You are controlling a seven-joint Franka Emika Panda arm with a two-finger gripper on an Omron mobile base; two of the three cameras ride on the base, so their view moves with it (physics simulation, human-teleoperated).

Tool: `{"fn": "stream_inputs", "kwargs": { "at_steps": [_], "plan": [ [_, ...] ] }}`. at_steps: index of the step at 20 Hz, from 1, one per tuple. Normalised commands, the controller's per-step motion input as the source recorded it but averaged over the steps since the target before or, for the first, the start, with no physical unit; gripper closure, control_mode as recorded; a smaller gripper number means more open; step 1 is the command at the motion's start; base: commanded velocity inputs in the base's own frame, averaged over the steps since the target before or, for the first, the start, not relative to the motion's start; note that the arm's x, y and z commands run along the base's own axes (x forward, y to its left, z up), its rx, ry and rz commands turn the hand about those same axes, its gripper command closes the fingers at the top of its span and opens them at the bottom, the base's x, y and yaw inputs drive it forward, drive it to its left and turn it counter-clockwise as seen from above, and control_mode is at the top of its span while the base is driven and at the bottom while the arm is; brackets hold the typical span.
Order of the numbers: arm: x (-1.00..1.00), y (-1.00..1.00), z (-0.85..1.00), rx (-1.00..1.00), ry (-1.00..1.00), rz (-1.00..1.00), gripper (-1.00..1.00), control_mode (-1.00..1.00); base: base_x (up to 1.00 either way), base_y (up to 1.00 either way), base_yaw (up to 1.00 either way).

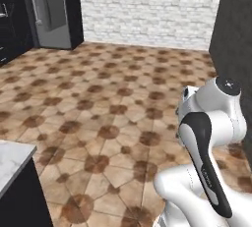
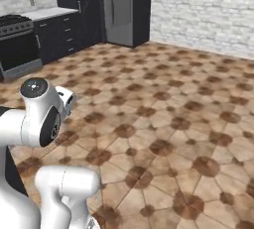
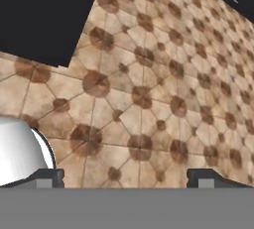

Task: Place the cold items (potato and bell pepper) from the fridge in one tupperware on the dining counter. Place the warm items (kebab skewer and hot dog) in the stove area in another tupperware.

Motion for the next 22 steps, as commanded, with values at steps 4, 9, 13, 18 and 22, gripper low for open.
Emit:
{"fn": "stream_inputs", "kwargs": {
  "at_steps": [4,9,13,18,22],
  "plan": [
    [0.0,0.0,0.0,0.0,0.0,0.0,-1.0,1.0,1.0,-0.18,0.45],
    [0.0,0.0,0.0,0.0,0.0,0.0,-1.0,1.0,1.0,-0.01,0.43],
    [0.0,0.0,0.0,0.0,0.0,0.0,-1.0,1.0,1.0,0.0,0.42],
    [0.0,0.0,0.0,0.0,0.0,0.0,-1.0,1.0,1.0,0.0,0.4],
    [0.0,0.0,0.0,0.0,0.0,0.0,-1.0,1.0,0.96,0.0,0.37]
  ]
}}
